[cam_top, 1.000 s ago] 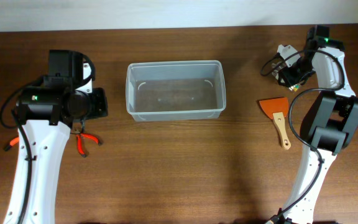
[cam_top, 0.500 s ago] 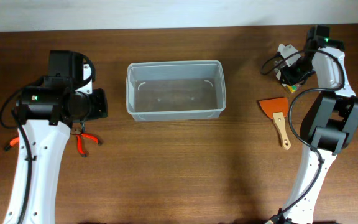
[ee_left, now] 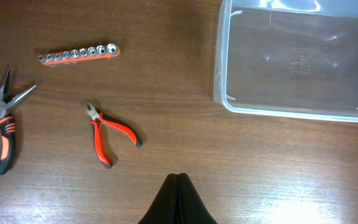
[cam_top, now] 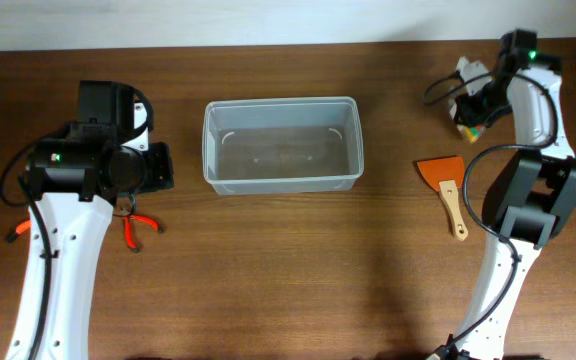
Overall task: Pack container
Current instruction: 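Lift the marker pack and carry it over the container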
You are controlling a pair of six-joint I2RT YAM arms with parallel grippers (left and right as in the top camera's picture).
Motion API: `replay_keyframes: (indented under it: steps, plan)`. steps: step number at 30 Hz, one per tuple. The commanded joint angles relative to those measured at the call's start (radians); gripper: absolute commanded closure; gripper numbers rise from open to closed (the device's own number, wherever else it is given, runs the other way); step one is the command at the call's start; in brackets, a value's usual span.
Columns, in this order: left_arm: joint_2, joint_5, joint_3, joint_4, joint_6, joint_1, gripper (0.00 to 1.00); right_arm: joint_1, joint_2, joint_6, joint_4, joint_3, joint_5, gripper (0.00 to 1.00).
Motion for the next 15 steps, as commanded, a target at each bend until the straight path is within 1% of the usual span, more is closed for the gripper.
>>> replay_keyframes:
  steps: [1, 3, 5, 7, 8, 10, 14, 15]
  plan:
    - [-0.016, -0.005, 0.002, 0.009, -0.012, 0.004, 0.97, 0.045, -0.135, 0.023, -0.058, 0.166, -0.060, 0.96]
    - [-0.016, -0.005, 0.002, 0.014, -0.012, 0.004, 0.97, 0.081, -0.172, 0.010, -0.102, 0.234, -0.085, 0.96]
    - [-0.016, -0.013, 0.002, 0.016, -0.012, 0.004, 0.97, 0.130, -0.205, -0.047, -0.147, 0.279, -0.120, 0.96]
    - [-0.016, -0.035, 0.002, 0.016, -0.012, 0.004, 0.97, 0.195, -0.235, -0.104, -0.186, 0.295, -0.135, 0.96]
    - [-0.016, -0.049, 0.002, 0.017, -0.012, 0.004, 0.97, 0.256, -0.250, -0.154, -0.221, 0.295, -0.135, 0.96]
    - [-0.017, -0.049, 0.002, 0.024, -0.013, 0.004, 0.97, 0.315, -0.254, -0.194, -0.261, 0.295, -0.135, 0.96]
    - [-0.022, -0.049, 0.009, 0.042, -0.013, 0.017, 0.97, 0.429, -0.254, -0.211, -0.309, 0.290, -0.123, 0.96]
    - [-0.028, -0.047, 0.029, 0.040, -0.013, 0.048, 0.98, 0.471, -0.261, -0.209, -0.309, 0.290, -0.088, 0.96]
